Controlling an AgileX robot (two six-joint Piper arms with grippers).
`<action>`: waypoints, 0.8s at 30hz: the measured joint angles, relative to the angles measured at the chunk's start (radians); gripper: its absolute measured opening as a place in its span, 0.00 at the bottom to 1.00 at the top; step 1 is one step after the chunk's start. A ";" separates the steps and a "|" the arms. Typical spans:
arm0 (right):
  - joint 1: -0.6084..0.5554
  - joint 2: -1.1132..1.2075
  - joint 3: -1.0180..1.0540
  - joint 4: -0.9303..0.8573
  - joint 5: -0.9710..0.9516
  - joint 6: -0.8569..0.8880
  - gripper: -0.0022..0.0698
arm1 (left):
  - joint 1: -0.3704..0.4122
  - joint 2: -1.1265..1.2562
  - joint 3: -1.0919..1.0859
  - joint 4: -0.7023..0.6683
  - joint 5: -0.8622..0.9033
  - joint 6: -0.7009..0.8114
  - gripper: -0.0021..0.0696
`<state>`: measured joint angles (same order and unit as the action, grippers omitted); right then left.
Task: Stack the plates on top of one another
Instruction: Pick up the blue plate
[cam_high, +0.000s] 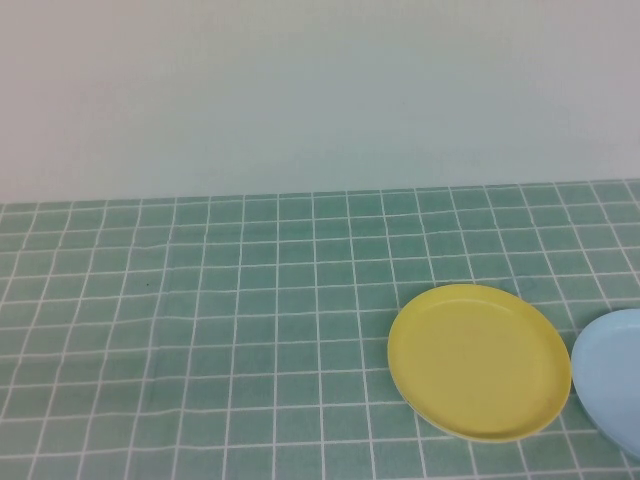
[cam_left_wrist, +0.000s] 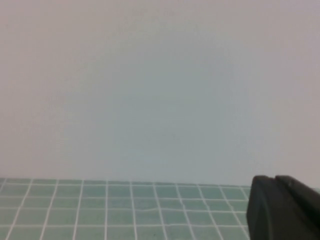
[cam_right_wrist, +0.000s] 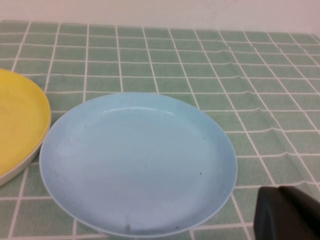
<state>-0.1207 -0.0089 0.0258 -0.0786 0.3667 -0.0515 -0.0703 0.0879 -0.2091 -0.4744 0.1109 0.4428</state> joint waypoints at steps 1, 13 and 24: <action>0.000 0.000 0.000 0.000 0.000 0.000 0.03 | 0.000 0.000 0.021 -0.004 -0.008 0.000 0.03; 0.000 0.000 0.000 0.000 0.000 0.000 0.03 | 0.002 -0.021 0.220 0.630 -0.010 -0.777 0.03; 0.000 0.000 0.000 0.000 0.000 0.000 0.03 | 0.002 -0.117 0.243 0.646 0.212 -0.742 0.03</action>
<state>-0.1207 -0.0089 0.0258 -0.0786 0.3667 -0.0515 -0.0683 -0.0288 0.0342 0.1714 0.3233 -0.2990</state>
